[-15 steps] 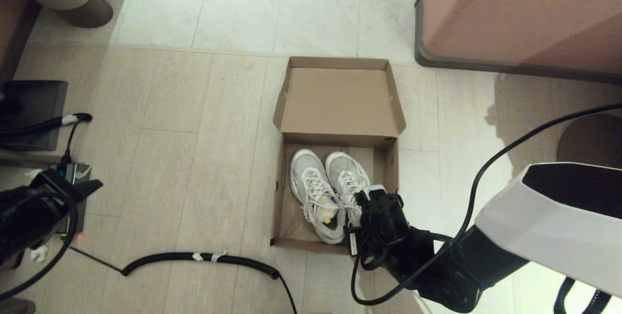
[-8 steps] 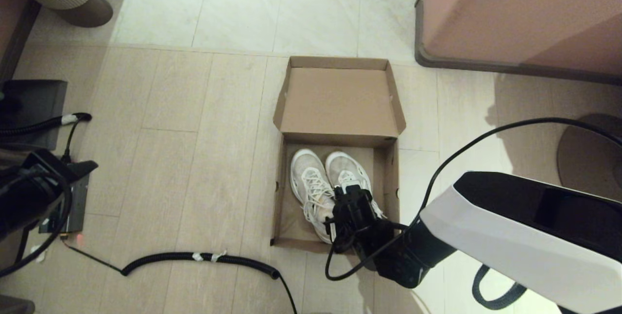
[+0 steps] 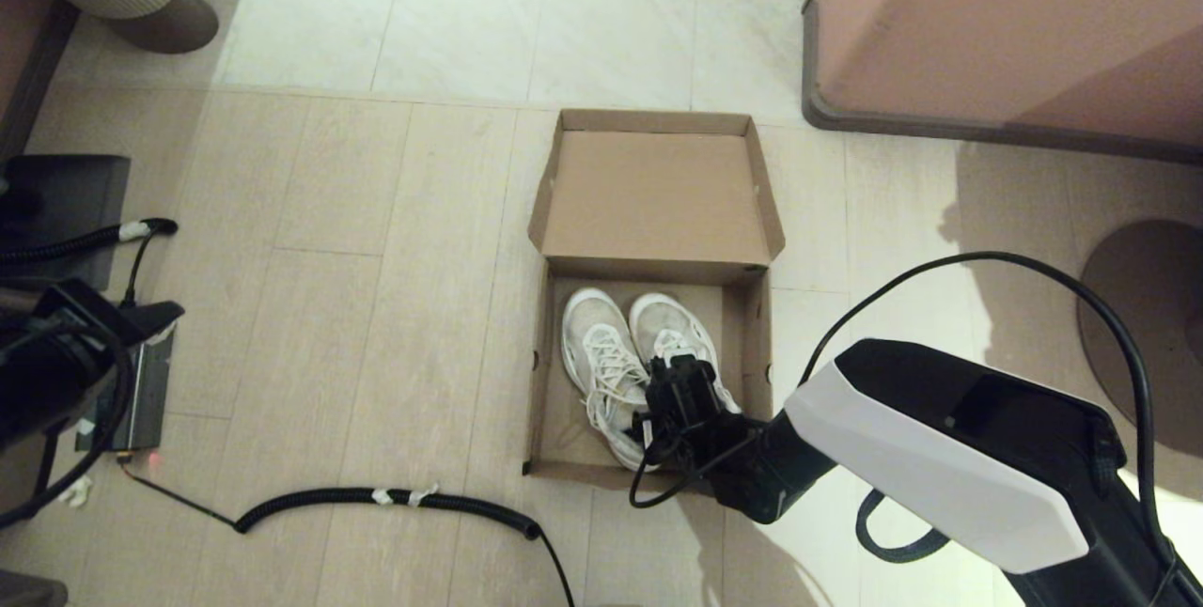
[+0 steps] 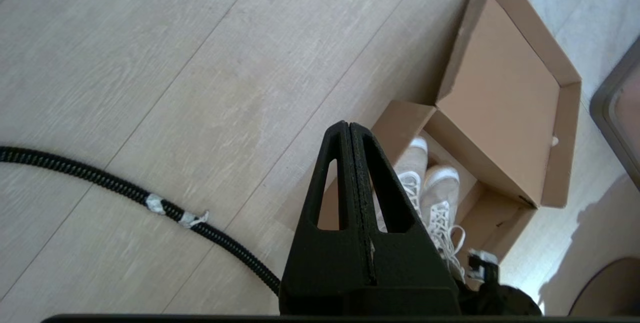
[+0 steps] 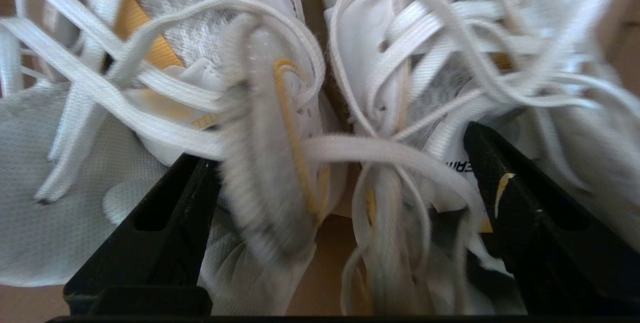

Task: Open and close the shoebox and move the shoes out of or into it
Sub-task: Put the shoes out of the shoe box

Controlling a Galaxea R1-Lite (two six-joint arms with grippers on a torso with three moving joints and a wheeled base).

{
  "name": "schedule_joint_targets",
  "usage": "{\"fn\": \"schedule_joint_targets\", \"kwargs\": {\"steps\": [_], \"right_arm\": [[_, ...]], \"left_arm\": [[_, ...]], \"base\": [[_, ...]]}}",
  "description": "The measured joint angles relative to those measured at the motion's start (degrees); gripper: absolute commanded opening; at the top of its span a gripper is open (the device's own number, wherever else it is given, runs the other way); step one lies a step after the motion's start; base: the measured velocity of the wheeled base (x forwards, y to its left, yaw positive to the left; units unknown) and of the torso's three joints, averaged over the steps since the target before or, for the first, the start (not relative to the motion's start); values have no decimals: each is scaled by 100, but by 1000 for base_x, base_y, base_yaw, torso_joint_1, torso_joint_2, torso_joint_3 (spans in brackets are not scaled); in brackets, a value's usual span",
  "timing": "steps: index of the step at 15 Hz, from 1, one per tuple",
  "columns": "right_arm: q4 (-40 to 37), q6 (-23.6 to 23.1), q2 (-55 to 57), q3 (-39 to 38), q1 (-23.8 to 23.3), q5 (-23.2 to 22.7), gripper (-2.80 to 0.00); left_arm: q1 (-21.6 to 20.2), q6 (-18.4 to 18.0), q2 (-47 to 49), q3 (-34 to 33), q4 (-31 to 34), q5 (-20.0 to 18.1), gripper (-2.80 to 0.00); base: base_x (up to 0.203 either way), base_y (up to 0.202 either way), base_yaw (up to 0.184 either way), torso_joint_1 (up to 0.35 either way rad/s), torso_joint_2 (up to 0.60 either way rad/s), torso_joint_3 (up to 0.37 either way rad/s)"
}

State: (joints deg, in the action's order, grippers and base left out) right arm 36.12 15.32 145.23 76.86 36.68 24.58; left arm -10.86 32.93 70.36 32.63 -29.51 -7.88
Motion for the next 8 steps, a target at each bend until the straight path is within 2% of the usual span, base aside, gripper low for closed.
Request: {"fn": "schedule_joint_targets", "kwargs": {"steps": [1, 8], "right_arm": [[-2, -2, 59, 60, -11, -52, -280], [-492, -9, 358, 764, -66, -46, -280]], "left_arm": [[-2, 0, -26, -2, 0, 0, -280], [-5, 17, -164, -69, 25, -9, -280]], "base": [[0, 0, 0, 0, 0, 0], [0, 0, 0, 0, 0, 0]]}}
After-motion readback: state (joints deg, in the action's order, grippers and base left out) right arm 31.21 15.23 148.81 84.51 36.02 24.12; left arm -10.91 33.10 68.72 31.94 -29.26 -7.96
